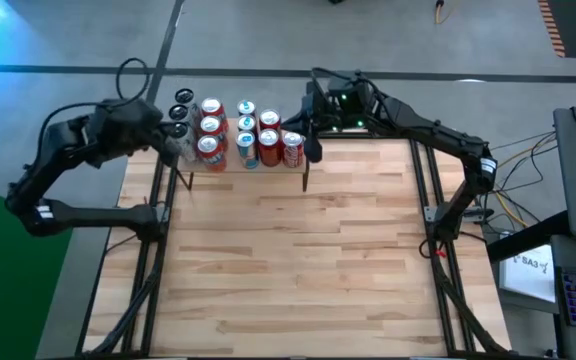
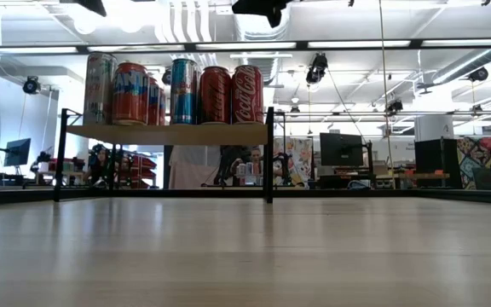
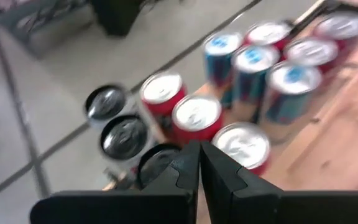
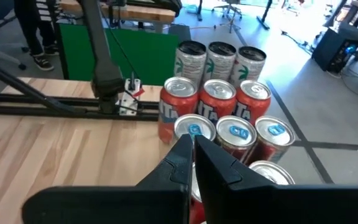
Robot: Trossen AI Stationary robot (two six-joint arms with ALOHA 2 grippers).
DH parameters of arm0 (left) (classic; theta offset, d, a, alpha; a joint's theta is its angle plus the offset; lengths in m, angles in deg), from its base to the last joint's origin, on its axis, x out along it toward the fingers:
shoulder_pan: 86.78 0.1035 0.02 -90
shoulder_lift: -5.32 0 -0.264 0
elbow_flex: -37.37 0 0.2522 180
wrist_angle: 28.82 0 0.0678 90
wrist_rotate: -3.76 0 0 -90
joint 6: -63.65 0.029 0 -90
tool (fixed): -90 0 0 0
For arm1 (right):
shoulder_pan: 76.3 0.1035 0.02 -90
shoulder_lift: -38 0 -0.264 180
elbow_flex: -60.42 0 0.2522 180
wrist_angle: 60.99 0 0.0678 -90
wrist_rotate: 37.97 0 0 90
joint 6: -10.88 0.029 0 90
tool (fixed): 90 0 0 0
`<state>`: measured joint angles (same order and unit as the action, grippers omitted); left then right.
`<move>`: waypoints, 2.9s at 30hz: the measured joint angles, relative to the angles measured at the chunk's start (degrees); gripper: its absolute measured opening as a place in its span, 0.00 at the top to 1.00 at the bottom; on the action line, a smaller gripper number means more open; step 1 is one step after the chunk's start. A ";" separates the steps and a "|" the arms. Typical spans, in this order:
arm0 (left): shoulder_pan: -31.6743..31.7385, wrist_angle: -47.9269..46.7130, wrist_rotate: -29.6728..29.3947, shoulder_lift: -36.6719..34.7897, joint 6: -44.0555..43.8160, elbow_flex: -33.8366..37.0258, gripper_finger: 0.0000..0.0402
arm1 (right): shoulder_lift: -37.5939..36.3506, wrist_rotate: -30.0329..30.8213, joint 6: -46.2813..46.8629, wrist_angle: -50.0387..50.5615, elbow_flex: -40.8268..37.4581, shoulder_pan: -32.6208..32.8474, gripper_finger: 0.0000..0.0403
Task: Place canned beverage on shelf
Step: Return to Home Position
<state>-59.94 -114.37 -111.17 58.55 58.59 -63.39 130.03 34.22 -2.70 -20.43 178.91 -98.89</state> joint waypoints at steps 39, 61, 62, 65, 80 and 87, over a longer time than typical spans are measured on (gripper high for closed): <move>-31.05 35.18 0.22 -21.25 2.34 30.74 1.00 | -23.03 1.94 4.00 -24.40 -39.00 8.34 0.98; -31.42 53.20 15.51 -46.14 3.04 47.21 1.00 | -38.27 0.68 8.48 -36.08 -60.22 9.67 0.98; -31.42 53.43 15.50 -47.12 2.83 47.96 1.00 | -38.93 0.69 8.67 -36.14 -60.64 9.96 0.98; -31.42 54.02 15.50 -49.64 2.00 49.80 1.00 | -40.37 0.74 9.23 -36.19 -61.58 10.92 0.98; -31.42 53.25 18.22 -53.15 3.12 55.03 1.00 | -45.72 0.88 7.77 -37.81 -67.13 13.85 0.98; -31.42 53.10 20.31 -53.22 4.78 56.48 1.00 | -50.85 0.88 8.44 -42.78 -73.23 13.82 0.98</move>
<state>-91.36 -61.27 -90.86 5.33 63.37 -6.91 79.17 35.10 5.74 -63.21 105.68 -85.07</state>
